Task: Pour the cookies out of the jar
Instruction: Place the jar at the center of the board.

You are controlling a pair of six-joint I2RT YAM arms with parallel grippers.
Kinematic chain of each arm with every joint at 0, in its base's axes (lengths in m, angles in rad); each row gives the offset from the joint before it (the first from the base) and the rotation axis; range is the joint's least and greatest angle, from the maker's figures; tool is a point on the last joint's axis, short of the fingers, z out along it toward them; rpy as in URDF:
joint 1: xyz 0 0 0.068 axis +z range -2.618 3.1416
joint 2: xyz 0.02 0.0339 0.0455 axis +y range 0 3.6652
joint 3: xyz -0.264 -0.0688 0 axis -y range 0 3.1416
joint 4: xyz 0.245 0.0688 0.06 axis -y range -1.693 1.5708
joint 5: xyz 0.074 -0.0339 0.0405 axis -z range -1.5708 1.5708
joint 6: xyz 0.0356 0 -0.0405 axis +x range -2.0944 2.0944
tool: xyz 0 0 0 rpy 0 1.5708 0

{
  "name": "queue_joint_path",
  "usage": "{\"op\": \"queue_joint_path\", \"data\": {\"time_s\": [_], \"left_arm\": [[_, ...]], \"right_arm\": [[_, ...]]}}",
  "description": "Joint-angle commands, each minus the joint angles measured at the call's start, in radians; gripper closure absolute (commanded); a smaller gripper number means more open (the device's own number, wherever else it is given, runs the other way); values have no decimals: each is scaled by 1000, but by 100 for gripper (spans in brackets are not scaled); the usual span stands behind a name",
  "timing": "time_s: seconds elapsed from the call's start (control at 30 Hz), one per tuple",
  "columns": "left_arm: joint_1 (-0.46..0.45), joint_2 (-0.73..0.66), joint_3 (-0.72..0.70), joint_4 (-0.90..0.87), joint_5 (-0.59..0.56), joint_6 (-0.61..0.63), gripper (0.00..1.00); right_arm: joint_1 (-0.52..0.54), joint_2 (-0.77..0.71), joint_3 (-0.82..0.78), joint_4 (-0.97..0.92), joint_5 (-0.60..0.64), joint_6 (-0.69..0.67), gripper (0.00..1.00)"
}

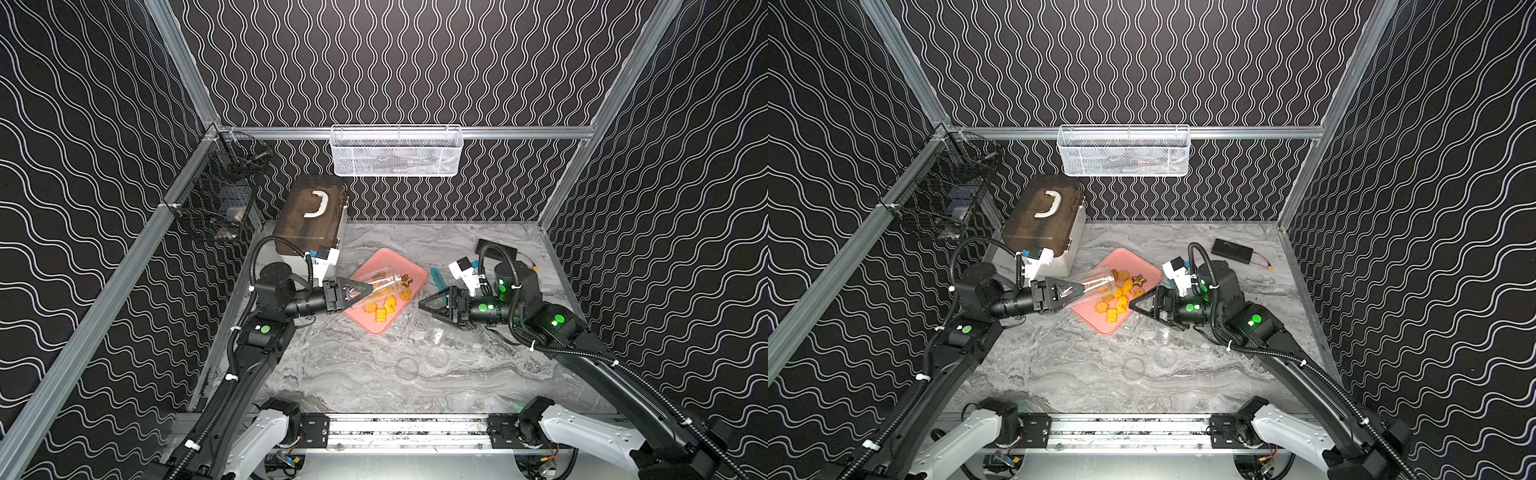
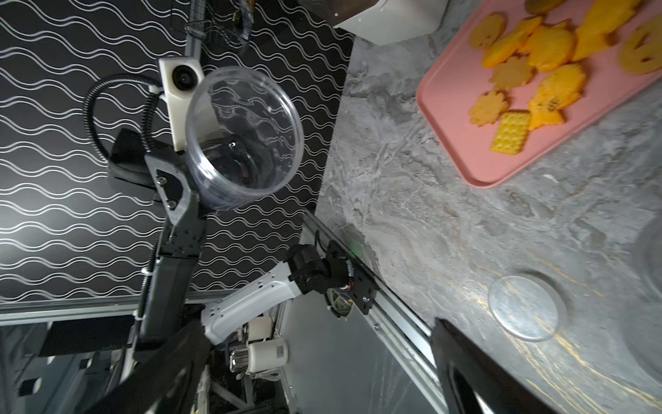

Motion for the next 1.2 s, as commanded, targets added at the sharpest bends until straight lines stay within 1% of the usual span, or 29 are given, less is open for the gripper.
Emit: {"op": "queue_joint_path", "data": {"time_s": [0.0,0.07,0.2,0.33,0.37,0.5,0.67,0.8,0.87,1.03,1.17], "left_arm": [[-1,-3,-13,192,54,-105,64],[-7,-2,-14,238,70,-131,64],[-27,8,1,234,94,-117,64],[-62,24,31,191,122,-69,63],[-71,31,42,165,127,-45,63],[-102,40,68,115,141,0,63],[-120,44,70,89,149,26,63],[-127,51,68,112,156,11,63],[-134,54,68,126,162,2,63],[-148,58,79,99,166,28,63],[-154,58,76,127,170,7,63]], "right_arm": [[-12,19,27,131,-118,72,0],[-16,37,54,137,-148,77,0],[-17,70,93,169,-213,99,0],[-16,95,113,147,-234,90,0],[-16,97,140,150,-236,89,0],[-17,104,151,165,-237,96,0],[-17,118,128,257,-269,157,0],[-16,125,127,250,-285,155,2],[-16,125,101,274,-294,171,3],[-16,128,82,321,-312,209,6],[-13,135,77,341,-322,225,7]]}}
